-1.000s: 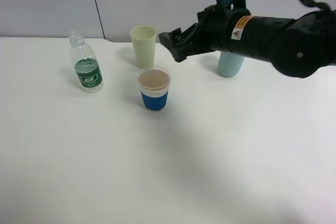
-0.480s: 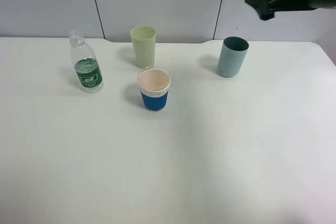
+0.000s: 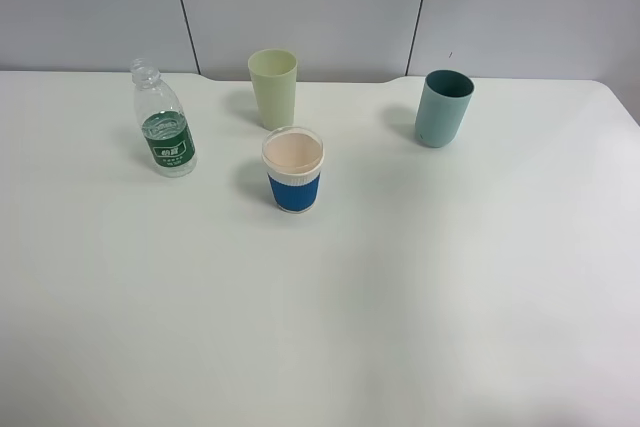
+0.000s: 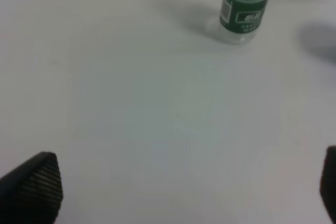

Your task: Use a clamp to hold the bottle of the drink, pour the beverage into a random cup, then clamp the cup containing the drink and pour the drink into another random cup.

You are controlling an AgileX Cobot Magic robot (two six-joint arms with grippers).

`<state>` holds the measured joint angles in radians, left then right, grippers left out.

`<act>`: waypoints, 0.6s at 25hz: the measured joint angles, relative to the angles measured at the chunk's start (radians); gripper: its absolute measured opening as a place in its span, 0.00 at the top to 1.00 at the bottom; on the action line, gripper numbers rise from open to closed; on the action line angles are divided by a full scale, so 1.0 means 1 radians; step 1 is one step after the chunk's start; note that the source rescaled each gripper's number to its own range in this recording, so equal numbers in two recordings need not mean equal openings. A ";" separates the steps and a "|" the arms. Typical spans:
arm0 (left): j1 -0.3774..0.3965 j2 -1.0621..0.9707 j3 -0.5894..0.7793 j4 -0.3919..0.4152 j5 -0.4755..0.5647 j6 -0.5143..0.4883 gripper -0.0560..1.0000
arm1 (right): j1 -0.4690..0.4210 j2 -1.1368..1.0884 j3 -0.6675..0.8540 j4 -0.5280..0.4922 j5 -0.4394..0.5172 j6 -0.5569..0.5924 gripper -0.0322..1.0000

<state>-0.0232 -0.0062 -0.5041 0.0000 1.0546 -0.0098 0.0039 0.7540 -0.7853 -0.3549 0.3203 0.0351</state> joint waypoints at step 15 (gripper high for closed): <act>0.000 0.000 0.000 0.000 0.000 0.000 0.00 | -0.046 -0.618 0.000 0.154 0.461 0.016 0.13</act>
<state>-0.0232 -0.0062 -0.5041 0.0000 1.0546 -0.0098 -0.0417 0.1360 -0.7853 -0.2009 0.7817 0.0509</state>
